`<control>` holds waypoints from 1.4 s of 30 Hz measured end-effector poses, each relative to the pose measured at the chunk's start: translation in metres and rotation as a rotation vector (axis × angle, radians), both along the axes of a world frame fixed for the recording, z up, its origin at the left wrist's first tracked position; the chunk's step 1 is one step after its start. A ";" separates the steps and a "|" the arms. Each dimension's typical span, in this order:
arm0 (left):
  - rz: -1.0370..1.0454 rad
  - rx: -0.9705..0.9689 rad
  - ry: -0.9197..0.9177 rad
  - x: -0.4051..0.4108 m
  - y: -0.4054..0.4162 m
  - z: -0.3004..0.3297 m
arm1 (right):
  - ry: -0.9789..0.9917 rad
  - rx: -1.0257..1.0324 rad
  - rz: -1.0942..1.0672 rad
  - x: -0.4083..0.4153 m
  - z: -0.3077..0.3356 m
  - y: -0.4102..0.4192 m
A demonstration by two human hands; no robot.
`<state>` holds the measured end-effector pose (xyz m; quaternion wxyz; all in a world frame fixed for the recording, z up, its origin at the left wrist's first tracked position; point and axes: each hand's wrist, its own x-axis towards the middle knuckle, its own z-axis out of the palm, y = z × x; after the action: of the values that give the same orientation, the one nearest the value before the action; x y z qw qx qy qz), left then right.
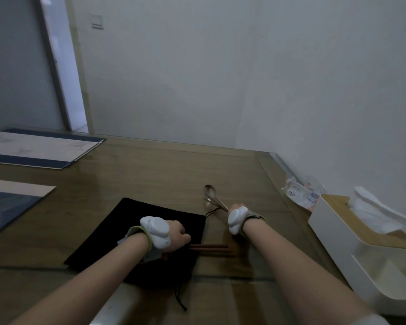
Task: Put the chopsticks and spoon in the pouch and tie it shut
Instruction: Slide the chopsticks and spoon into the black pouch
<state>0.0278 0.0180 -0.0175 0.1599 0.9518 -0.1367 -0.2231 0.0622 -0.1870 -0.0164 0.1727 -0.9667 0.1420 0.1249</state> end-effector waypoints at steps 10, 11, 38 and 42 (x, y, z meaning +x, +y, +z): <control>0.082 -0.014 -0.072 -0.003 0.009 0.009 | -0.097 0.160 0.050 -0.021 0.050 0.000; 0.100 -0.038 -0.070 -0.003 0.011 0.010 | -0.105 0.229 0.106 -0.023 0.052 -0.002; 0.134 -0.226 -0.286 -0.019 0.019 0.034 | 0.158 0.066 0.560 -0.069 0.059 0.034; 0.087 -0.236 -0.343 -0.020 0.020 0.035 | 0.109 0.065 0.695 -0.068 0.056 0.066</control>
<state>0.0080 0.0377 0.0170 0.2540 0.9556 -0.1457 -0.0332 -0.0061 -0.1207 0.0400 0.1424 -0.9431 -0.1905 0.2322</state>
